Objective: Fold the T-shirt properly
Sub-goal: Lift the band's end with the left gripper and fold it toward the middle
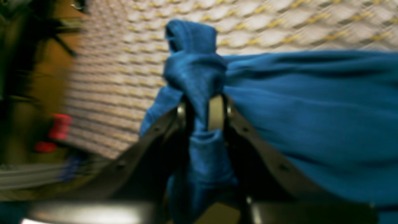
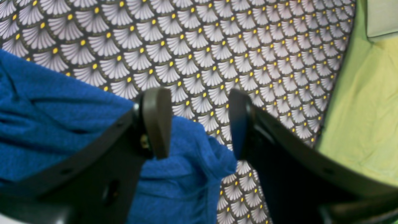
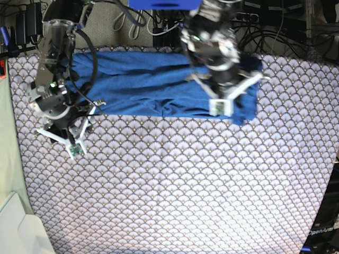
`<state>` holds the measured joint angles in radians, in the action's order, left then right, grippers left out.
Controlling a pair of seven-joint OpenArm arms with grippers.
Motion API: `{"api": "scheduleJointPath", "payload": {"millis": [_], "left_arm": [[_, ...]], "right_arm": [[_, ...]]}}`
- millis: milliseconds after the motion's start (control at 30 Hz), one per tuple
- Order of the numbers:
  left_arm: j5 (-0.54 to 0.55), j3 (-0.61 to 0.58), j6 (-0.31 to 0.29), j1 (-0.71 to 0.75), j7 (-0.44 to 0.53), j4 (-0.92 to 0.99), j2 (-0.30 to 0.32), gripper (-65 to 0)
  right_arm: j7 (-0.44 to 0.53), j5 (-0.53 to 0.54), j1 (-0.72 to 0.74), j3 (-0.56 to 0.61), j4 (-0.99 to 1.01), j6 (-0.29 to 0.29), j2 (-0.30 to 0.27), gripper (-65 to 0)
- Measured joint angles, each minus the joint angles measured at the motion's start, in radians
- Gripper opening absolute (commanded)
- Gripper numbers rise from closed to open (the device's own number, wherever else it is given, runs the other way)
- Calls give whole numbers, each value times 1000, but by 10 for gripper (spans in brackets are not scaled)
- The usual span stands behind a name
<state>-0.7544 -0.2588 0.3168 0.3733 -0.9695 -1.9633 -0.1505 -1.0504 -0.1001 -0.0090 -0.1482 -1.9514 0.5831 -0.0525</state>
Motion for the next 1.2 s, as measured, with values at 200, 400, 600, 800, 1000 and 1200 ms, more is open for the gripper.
{"api": "scheduleJointPath", "payload": {"millis": [200,400,600,800,1000,1200], "left_arm": [[0,-135,106,-24,0,112,3,-647],[86,-152,98,-36,4,143,11,-647],[200,-162,82,-53,5,145,14,-647],[365,-162,84,-57,8,142,14,-647],[559,-163,92,-84,10,58,21,-648],[603,-162,98,-134,5,38,41,-648]], "right_arm": [[0,0,-2,0,0,0,0,-348],[-1,-1,-3,0,0,0,-3,-348],[0,0,-3,0,0,0,-2,-348],[0,0,-2,0,0,0,-2,-348],[0,-1,-3,0,0,0,-3,-348],[0,0,-3,0,0,0,-2,-348]]}}
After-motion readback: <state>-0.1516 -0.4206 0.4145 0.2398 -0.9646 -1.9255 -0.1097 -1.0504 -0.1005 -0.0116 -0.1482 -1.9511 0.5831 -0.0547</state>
